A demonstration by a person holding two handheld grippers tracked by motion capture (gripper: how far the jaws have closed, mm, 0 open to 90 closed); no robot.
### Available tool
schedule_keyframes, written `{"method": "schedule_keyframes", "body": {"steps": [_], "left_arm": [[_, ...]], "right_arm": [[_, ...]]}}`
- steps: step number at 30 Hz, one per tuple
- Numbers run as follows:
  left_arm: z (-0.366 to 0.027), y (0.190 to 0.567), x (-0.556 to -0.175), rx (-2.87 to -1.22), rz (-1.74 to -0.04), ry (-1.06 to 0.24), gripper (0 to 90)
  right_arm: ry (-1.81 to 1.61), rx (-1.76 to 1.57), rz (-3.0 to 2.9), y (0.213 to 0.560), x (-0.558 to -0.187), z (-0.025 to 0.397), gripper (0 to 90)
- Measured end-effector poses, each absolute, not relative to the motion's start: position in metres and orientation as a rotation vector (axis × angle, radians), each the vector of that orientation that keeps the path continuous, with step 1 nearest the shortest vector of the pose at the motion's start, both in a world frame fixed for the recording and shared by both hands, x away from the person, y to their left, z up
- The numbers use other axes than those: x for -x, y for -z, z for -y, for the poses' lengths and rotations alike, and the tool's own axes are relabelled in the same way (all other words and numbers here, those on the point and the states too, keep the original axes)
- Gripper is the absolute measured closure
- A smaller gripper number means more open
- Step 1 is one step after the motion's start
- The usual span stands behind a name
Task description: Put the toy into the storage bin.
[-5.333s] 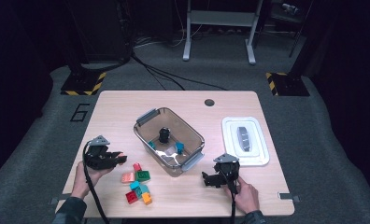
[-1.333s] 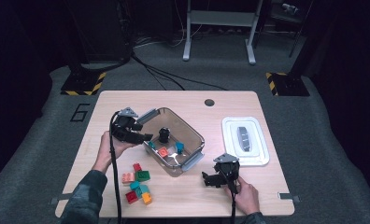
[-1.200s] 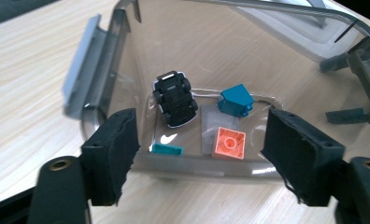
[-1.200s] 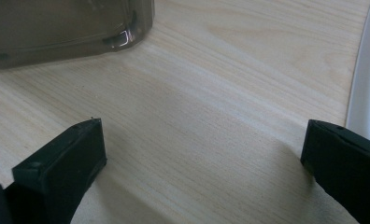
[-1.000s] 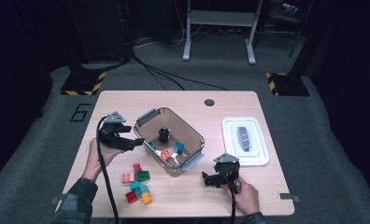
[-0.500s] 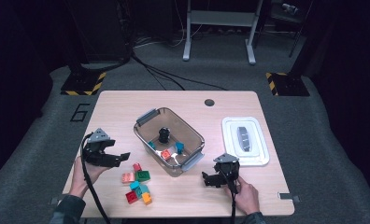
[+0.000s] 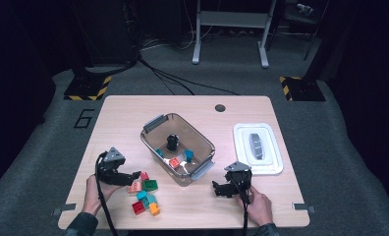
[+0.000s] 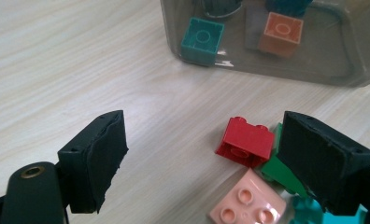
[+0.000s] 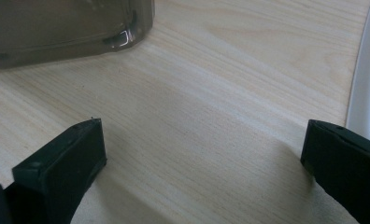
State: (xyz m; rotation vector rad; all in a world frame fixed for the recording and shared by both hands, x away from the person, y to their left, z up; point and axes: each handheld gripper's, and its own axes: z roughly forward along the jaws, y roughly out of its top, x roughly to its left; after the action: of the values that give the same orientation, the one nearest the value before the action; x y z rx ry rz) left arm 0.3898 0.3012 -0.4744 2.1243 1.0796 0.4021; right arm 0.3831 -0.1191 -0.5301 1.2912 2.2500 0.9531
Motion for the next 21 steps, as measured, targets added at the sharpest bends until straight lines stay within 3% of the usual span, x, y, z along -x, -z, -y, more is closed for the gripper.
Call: {"method": "schedule_keyframes", "body": {"steps": [21], "left_arm": [[-0.279, 0.493, -0.402, -2.188, -1.061, -0.333, 17.9]], "right_arm": [[-0.951, -1.288, -2.251, 0.53, -0.383, 0.119, 0.0]]}}
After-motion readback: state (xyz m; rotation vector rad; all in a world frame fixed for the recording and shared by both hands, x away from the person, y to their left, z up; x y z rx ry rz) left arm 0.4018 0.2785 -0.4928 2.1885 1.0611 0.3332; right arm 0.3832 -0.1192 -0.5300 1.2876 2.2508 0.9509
